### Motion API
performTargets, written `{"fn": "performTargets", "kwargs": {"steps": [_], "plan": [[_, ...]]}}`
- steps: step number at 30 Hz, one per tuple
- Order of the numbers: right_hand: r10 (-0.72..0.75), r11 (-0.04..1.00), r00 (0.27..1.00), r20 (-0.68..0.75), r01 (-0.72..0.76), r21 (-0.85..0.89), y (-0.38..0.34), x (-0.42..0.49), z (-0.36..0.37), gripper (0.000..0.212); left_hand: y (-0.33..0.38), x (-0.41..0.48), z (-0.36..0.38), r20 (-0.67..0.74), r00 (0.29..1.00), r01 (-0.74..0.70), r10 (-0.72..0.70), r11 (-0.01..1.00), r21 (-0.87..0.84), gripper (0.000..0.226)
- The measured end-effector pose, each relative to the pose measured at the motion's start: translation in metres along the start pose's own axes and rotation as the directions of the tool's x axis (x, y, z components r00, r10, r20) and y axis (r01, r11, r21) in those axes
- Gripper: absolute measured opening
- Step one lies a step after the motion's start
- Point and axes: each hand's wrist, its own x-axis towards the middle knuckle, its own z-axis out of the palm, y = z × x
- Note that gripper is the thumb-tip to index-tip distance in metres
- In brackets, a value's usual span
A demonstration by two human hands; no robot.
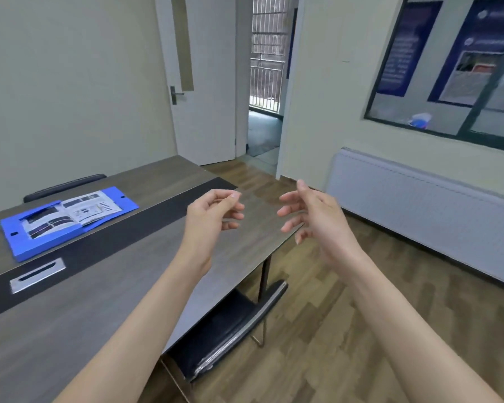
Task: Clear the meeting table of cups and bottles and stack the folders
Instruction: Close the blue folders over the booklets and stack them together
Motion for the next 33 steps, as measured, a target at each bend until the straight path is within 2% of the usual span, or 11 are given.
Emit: {"fn": "performTargets", "kwargs": {"steps": [4, 9, 17, 24, 29, 33], "plan": [[-0.001, 1.0, 0.995, -0.096, -0.001, -0.025, 0.016, 0.094, -0.062, 0.046, -0.036, 0.099, 0.079, 0.081, 0.997, 0.009, -0.005, 0.998, -0.056, 0.014], [0.013, 0.997, 0.979, -0.203, -0.027, -0.068, 0.008, 0.195, -0.133, 0.049, -0.056, 0.213, 0.173, 0.191, 0.981, 0.059, -0.034, 0.99, -0.126, 0.022], [-0.018, 0.997, 0.974, -0.224, 0.001, -0.076, 0.007, 0.367, -0.215, 0.049, -0.075, 0.37, 0.28, 0.2, 0.98, 0.046, -0.022, 0.992, -0.119, 0.025], [-0.05, 0.998, 0.997, -0.065, 0.048, -0.036, 0.042, 0.564, -0.278, 0.052, -0.132, 0.515, 0.368, 0.07, 0.998, 0.002, 0.002, 0.999, -0.051, 0.026], [-0.012, 0.999, 0.993, 0.116, 0.018, -0.052, 0.046, 0.7, -0.293, 0.05, -0.141, 0.603, 0.404, -0.108, 0.994, -0.003, -0.001, 0.999, -0.039, 0.032], [0.032, 0.994, 0.965, 0.259, -0.005, -0.105, 0.045, 0.811, -0.28, 0.052, -0.135, 0.683, 0.41, -0.275, 0.961, -0.024, 0.018, 1.0, -0.018, 0.039]]}}
